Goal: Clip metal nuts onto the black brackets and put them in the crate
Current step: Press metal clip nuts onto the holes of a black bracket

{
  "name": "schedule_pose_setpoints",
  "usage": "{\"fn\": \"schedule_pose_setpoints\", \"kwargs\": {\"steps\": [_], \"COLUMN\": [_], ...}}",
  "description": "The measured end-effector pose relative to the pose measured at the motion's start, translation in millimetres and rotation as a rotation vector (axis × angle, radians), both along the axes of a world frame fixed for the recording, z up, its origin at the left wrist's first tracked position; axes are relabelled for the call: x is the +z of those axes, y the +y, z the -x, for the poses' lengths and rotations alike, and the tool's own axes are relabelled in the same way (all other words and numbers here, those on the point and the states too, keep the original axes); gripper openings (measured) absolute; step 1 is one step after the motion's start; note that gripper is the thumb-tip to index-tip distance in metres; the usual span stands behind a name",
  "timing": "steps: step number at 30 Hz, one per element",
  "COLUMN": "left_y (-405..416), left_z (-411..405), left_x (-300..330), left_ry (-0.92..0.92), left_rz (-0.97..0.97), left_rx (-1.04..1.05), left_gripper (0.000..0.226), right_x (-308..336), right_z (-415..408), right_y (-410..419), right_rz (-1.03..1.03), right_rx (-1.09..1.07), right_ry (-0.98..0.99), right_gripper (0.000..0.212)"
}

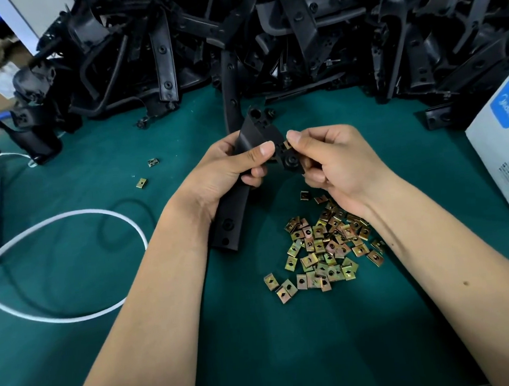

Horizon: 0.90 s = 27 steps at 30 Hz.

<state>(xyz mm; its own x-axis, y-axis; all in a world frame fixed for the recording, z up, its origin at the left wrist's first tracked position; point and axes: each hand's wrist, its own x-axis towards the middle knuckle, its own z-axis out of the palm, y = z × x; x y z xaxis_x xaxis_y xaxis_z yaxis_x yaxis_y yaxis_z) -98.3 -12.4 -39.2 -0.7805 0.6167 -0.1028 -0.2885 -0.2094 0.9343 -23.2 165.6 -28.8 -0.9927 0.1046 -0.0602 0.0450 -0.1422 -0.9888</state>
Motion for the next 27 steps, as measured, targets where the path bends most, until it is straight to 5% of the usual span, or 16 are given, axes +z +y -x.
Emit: {"fn": "schedule_pose_setpoints", "kwargs": {"steps": [12,18,24,27], "left_y": [16,11,-6,-9], "left_z": [-11,-9,1,3], "left_x": [-3,1,1,1], "left_ry": [0.167,0.212,0.014,-0.033], "left_rz": [0.145,0.102,-0.029,-0.072], "left_rx": [0.217,0.146,0.225,0.193], "left_gripper": [0.037,0.039,0.014,0.015], "right_x": [0,7,12,11], "right_z": [-1,1,-3,-3], "right_y": [10,28,42,35], "right_rz": [-0.190,-0.375,-1.003,-1.155], "right_rx": [-0.059,-0.028,0.249,0.336], "right_ry": [-0.053,-0.060,-0.023,0.018], "right_gripper": [0.025,0.052,0.030,0.028]}}
